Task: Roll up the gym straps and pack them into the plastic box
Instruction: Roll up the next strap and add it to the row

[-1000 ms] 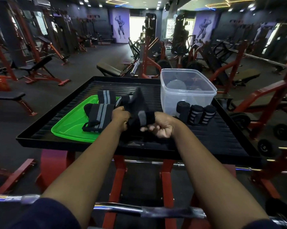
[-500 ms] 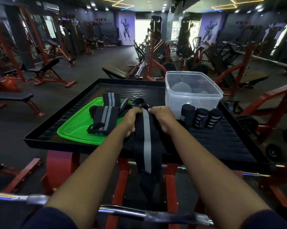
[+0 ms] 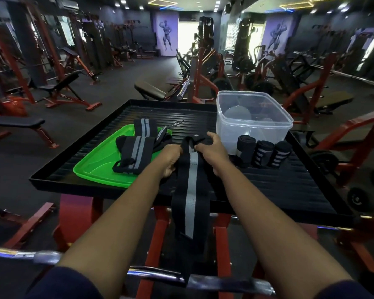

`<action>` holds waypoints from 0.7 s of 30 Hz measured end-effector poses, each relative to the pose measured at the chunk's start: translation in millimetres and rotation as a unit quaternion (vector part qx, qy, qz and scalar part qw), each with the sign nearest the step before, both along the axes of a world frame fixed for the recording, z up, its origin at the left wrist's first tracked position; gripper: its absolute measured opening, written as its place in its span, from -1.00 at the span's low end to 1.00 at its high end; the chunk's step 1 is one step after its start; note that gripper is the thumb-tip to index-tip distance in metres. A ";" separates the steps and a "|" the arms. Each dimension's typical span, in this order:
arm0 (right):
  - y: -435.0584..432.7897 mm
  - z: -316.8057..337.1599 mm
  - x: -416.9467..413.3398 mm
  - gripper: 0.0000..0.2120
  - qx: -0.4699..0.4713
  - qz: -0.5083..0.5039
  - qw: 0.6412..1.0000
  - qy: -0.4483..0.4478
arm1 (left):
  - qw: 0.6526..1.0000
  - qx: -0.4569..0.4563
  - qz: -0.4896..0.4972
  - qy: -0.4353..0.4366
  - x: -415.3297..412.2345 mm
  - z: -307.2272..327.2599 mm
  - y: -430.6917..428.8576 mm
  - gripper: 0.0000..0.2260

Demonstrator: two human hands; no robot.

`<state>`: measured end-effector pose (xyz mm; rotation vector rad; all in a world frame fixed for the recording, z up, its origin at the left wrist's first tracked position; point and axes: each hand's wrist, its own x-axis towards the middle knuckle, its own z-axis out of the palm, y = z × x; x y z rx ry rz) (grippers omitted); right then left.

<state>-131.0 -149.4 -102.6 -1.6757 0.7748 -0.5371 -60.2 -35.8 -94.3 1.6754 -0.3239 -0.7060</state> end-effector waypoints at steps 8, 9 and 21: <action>0.4 -7.2 6.4 -0.77 -0.140 0.081 0.987 -0.011 | 0.948 0.020 0.025 -0.316 14.6 -10.9 1.6 -0.66; 1.8 -7.0 5.5 -0.79 -0.141 0.099 0.985 -0.019 | 0.941 0.011 0.012 -0.339 15.9 -12.0 2.6 -0.60; 9.0 2.5 -9.5 -0.50 -0.192 0.027 0.981 0.018 | 0.953 -0.012 0.130 -0.275 24.2 -16.1 -1.5 -0.83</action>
